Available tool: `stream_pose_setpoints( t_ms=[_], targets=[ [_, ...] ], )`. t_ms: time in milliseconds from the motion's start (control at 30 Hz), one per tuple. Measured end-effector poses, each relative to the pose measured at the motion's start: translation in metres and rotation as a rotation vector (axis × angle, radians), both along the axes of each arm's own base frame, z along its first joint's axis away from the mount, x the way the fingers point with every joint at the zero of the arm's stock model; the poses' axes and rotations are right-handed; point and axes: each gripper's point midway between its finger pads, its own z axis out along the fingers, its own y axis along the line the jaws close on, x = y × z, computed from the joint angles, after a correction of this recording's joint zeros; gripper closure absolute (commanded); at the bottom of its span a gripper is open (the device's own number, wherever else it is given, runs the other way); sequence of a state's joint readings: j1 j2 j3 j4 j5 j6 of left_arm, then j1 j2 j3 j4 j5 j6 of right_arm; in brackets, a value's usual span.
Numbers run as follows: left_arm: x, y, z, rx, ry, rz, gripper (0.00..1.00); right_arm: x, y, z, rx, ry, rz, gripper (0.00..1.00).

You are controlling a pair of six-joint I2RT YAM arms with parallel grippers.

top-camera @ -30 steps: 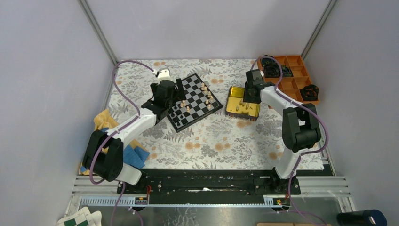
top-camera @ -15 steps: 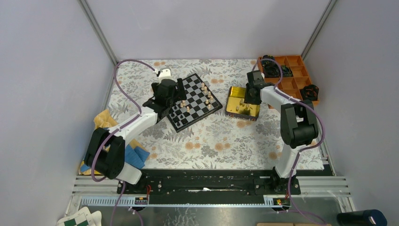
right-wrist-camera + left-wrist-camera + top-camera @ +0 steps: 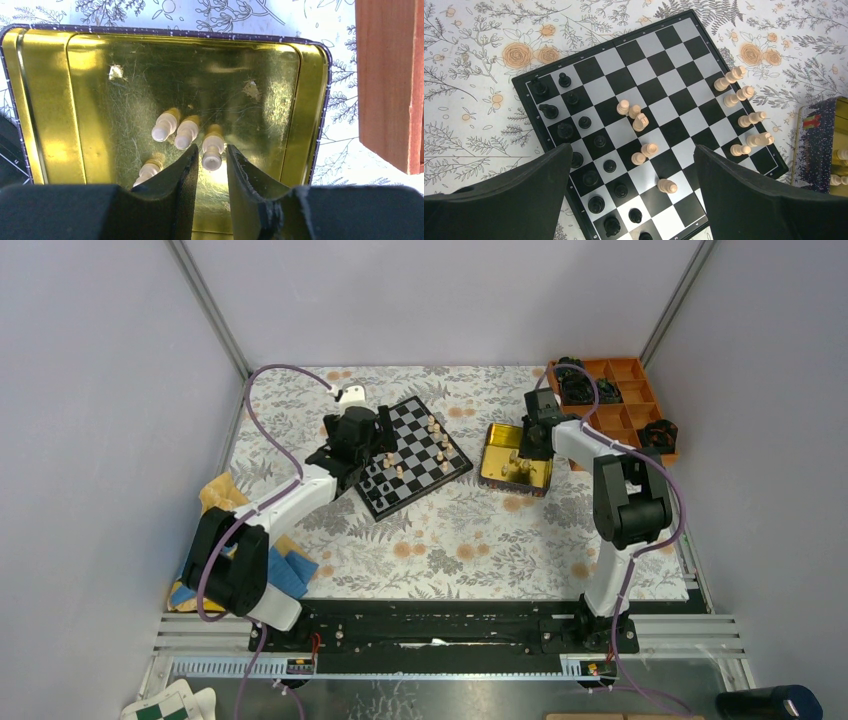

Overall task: Set up the chess pieces on the board
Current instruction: Pick up the chess piece from the storage box.

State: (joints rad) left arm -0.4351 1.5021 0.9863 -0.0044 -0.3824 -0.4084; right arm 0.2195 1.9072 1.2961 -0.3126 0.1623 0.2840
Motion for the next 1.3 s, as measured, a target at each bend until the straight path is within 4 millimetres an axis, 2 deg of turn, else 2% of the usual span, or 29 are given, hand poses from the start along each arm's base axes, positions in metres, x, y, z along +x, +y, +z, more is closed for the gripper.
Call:
stream_pose_setpoints(
  t_ms=[300,533,1000,1300],
  targets=[
    [0.001,0.002,-0.004,0.005,0.009,0.004,0.01,0.005,0.001,-0.001,0.001,-0.007,0.001,0.76],
    [0.001,0.002,-0.004,0.004,0.009,0.004,0.01,0.006,0.0,-0.001,0.0,-0.006,0.0,0.99],
    [0.001,0.002,-0.004,0.003,0.01,0.004,0.01,0.006,0.0,0.001,0.0,-0.011,-0.001,1.0],
    [0.001,0.0,-0.004,-0.002,0.012,-0.005,0.01,0.008,-0.001,0.011,-0.001,-0.036,-0.005,1.0]
  ],
)
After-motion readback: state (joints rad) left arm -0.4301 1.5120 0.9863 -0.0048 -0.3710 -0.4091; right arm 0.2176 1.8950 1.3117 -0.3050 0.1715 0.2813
